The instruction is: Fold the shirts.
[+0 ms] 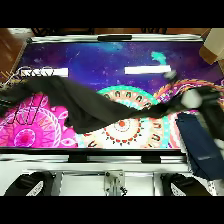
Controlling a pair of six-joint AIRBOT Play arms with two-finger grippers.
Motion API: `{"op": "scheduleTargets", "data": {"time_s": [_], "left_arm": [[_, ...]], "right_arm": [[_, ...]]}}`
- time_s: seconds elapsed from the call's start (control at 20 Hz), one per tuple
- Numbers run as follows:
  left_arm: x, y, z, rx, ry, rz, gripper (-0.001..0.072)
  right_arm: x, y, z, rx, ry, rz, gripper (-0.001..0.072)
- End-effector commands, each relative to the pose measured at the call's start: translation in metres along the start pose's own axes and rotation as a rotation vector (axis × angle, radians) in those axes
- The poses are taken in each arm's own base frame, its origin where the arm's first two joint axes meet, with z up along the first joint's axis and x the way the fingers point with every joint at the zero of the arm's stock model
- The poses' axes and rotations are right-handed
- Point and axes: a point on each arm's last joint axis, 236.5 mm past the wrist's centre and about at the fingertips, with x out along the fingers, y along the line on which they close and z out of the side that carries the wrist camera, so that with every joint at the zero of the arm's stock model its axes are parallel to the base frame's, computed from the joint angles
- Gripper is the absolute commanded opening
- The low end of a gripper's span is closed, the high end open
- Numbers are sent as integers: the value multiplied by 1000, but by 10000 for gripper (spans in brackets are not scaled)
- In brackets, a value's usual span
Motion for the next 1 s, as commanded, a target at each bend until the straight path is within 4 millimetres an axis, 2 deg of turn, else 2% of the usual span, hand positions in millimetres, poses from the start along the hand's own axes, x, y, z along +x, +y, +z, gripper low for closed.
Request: {"op": "scheduleTargets", "data": {"time_s": [0.0,0.05,0.1,0.15,0.2,0.25,0.3,0.35,0.45,0.5,0.65,0.8,0.95], "left_arm": [[-114,-94,155,178,-442,-78,40],[-146,-123,178,223,-530,-107,40],[-178,-151,193,265,-606,-139,40],[-205,-175,201,315,-666,-165,40],[-223,-190,204,392,-710,-162,40],[-237,-194,205,471,-738,-117,39],[-241,-185,204,513,-738,-48,40],[-240,-166,201,523,-703,49,39],[-230,-116,190,466,-588,236,40],[-229,-99,184,455,-547,300,40],[-232,-74,181,487,-501,420,40],[-222,-34,164,464,-372,544,41],[-197,19,134,447,-204,649,41]], "right_arm": [[-223,-51,100,-31,-693,-221,76],[-302,-46,117,-17,-951,-198,76],[-369,-43,120,13,-1167,-169,76],[-424,-40,115,57,-1342,-125,76],[-463,-38,105,95,-1463,-78,76],[-485,-38,94,124,-1521,-45,76],[-491,-39,87,142,-1531,-28,76],[-487,-41,82,151,-1505,-32,76],[-464,-46,78,161,-1405,-57,76],[-455,-47,77,156,-1365,-72,76],[-448,-49,78,148,-1340,-89,76],[-431,-52,93,142,-1301,-116,76],[-384,-48,131,127,-1205,-125,76]]}}
